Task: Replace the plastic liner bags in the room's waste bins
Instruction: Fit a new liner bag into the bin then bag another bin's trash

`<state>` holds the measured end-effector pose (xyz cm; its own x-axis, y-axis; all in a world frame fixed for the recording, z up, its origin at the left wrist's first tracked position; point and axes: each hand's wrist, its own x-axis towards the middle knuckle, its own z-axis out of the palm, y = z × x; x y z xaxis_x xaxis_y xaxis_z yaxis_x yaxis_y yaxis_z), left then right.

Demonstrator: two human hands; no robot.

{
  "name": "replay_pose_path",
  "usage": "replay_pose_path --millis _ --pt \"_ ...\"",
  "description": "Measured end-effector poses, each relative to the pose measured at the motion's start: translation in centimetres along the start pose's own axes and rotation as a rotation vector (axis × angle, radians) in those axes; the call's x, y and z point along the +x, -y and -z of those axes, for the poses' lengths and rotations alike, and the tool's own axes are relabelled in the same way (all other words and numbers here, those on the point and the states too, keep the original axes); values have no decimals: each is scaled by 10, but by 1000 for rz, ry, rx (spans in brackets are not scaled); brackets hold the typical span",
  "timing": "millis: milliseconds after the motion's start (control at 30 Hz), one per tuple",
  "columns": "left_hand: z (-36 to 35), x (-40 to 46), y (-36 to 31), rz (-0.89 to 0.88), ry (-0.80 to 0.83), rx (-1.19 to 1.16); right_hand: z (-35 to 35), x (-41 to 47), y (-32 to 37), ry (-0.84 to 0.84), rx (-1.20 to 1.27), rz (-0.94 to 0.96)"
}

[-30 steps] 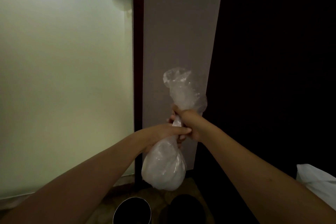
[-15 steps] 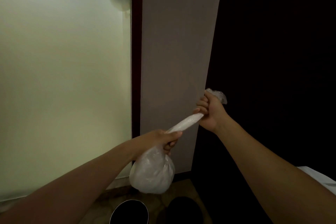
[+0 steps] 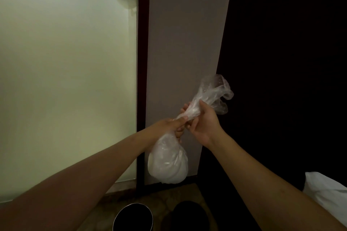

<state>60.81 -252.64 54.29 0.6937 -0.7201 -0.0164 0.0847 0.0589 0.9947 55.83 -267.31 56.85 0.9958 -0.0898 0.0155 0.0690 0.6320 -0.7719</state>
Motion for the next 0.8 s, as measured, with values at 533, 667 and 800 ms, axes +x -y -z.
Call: replay_pose_path --millis 533,667,800 --pt "-2 -29 1 200 -6 429 -53 0 -2 -132 -625 182" --pt "-8 -24 -11 193 -95 687 -46 7 9 -181 -1201 348" --pt "-15 -12 -13 -16 -170 1532 -15 17 9 -188 -1614 185"
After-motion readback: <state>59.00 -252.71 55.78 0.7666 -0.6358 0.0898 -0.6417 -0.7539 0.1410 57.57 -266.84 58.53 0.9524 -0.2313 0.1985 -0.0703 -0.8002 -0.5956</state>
